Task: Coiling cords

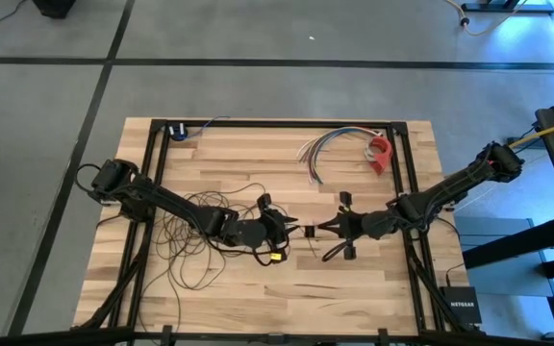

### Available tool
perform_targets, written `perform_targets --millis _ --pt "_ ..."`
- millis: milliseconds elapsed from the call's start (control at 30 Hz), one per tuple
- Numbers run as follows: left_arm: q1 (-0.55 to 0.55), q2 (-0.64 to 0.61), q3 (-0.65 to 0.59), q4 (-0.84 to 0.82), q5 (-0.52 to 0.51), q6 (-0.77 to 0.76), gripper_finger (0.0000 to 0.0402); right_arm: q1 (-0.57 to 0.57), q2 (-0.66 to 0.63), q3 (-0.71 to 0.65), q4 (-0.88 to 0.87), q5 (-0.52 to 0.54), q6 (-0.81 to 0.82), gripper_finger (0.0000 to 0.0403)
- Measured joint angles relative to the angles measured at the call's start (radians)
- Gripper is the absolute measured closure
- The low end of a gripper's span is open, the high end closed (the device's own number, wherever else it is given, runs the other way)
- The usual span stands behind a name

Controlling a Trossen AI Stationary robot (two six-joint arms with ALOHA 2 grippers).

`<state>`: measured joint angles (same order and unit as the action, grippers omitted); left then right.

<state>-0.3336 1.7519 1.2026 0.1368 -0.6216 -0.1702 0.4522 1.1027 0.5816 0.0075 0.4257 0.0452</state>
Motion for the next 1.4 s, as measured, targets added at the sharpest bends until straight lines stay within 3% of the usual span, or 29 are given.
perform_targets --millis 833,1067,1400 --pt "0.01 0.004 0.0 0.018 0.056 0.003 0.033 -0.001 0.0 -0.001 0.074 -0.03 -0.031 0.0402" --pt "0.009 0.004 0.0 0.02 0.063 0.036 0.0394 -0.002 0.0 -0.001 0.075 -0.025 -0.031 0.0398" --pt "0.008 0.005 0.0 0.024 0.063 0.043 0.04 -0.002 0.0 0.0 0.101 -0.021 -0.032 0.0364"
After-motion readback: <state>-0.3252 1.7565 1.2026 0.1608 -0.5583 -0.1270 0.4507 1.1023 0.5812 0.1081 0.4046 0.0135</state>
